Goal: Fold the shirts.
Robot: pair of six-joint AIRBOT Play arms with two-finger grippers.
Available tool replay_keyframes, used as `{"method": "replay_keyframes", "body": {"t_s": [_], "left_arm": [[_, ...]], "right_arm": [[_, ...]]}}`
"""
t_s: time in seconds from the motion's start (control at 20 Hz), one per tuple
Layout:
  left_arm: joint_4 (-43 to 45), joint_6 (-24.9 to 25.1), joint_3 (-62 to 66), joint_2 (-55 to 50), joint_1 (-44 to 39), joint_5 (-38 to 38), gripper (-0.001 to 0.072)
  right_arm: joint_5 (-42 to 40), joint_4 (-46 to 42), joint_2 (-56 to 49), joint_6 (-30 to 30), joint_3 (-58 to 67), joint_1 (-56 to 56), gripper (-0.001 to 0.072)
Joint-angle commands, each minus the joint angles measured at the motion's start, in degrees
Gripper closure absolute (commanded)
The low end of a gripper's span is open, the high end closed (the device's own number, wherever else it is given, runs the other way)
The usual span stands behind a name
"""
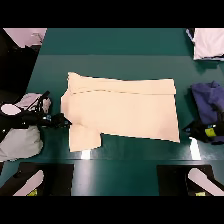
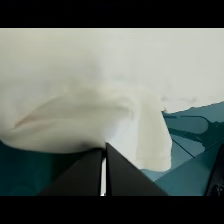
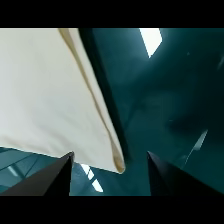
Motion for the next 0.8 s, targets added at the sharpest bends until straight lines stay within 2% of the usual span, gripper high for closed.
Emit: {"method": "replay_keyframes", "body": {"t_s": [0.0, 0.2, 0.25, 0.45, 0.5, 0.55, 0.6, 0.65, 0.75], "left_arm": [[-0.1, 0.2, 0.9, 0.0, 0.0, -0.7, 0.068], [-0.1, 0.1, 0.9, 0.0, 0.0, -0.8, 0.068], [-0.2, 0.1, 0.9, 0.0, 0.0, -0.8, 0.0679], [-0.1, 0.1, 0.9, 0.0, 0.0, -0.8, 0.068], [-0.1, 0.1, 0.9, 0.0, 0.0, -0.8, 0.068], [-0.2, 0.1, 0.9, 0.0, 0.0, -0.9, 0.068], [-0.1, 0.1, 0.9, 0.0, 0.0, -0.9, 0.068], [-0.1, 0.1, 0.9, 0.0, 0.0, -1.2, 0.068], [0.7, 0.4, 0.9, 0.0, 0.0, -2.6, 0.0681]], "right_arm": [[-1.3, 0.9, -2.1, -2.9, -5.7, -2.2, 0.0199], [-2.6, 2.1, -4.5, -3.0, -7.0, -2.2, 0.0212], [-2.4, 2.1, -4.6, -3.0, -7.0, -2.2, 0.0295], [-1.9, 1.9, -4.6, -3.0, -7.0, -2.2, 0.0305], [-1.9, 1.9, -4.6, -3.0, -7.0, -2.2, 0.0373], [-1.8, 1.9, -4.6, -3.3, -7.0, -2.2, 0.0576], [-1.8, 1.9, -4.6, -3.6, -7.0, -2.2, 0.0646], [-1.7, 1.8, -4.6, -3.8, -6.9, -2.2, 0.07], [-1.6, 1.3, -3.2, -3.8, -6.8, -2.2, 0.0699]]}}
